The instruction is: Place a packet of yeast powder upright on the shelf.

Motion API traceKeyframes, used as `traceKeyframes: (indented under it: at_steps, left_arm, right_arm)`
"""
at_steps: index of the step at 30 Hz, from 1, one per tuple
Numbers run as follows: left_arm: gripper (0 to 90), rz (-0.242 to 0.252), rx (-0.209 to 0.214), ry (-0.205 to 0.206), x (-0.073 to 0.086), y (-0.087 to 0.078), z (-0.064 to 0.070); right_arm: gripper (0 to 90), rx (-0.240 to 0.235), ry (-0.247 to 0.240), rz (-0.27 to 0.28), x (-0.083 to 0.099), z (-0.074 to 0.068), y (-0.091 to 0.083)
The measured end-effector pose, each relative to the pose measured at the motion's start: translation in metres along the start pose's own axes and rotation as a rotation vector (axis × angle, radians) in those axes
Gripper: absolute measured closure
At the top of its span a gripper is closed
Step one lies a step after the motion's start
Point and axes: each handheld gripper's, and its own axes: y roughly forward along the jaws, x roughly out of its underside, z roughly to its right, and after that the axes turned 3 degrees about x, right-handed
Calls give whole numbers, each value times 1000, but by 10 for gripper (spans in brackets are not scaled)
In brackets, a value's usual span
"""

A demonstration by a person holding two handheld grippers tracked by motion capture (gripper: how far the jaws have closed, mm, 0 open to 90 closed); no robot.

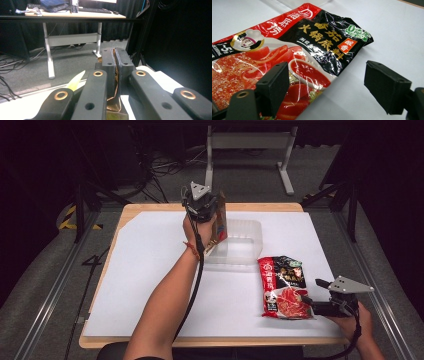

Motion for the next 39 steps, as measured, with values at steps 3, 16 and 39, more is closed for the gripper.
traceKeyframes:
  at_steps: [3,16,39]
  left_arm:
    - [871,-7,7,-4,2,6,3]
    - [851,-54,149,48,29,1,18]
    - [866,-15,60,57,27,11,6]
  right_arm:
    - [207,0,-1,0,0,0,0]
    - [206,-5,0,1,-1,-1,1]
    - [207,-16,-5,-17,-1,-2,7]
